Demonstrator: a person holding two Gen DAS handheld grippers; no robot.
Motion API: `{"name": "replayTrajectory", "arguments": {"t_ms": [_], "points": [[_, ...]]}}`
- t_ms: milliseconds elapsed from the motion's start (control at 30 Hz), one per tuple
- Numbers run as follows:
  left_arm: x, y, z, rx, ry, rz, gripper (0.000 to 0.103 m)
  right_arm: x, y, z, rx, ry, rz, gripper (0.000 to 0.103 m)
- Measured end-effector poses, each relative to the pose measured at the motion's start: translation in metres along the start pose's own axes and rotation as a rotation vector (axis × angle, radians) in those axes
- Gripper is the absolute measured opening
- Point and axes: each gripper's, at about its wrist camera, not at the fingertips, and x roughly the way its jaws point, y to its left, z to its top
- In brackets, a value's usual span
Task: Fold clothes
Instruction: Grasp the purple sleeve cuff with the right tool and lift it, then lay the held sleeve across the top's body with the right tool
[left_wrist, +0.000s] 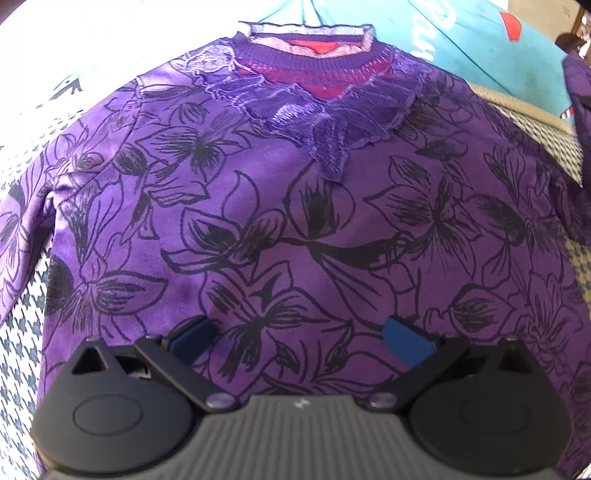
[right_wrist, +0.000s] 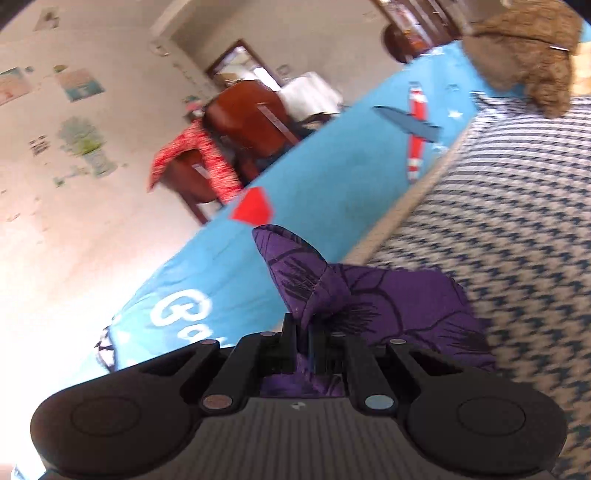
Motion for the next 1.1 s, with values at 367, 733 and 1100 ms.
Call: {"name": "replayTrajectory", "arguments": {"t_ms": [367, 733, 1100], "points": [[-0.014, 0.047, 0.014, -0.166, -0.063, 0.062, 0.103, 0.02, 0.114, -0.066, -0.286, 0.102, 0.327, 0.009], [-0.024, 0.09, 0.016, -0.274, -0.087, 0.118, 0.103, 0.039, 0.173, -0.167, -0.535, 0.292, 0.443, 0.009], [-0.03, 0.102, 0.016, -0.304, -0.129, 0.167, 0.103, 0.046, 0.175, -0.204, -0.65, 0.449, 0.455, 0.009]]}}
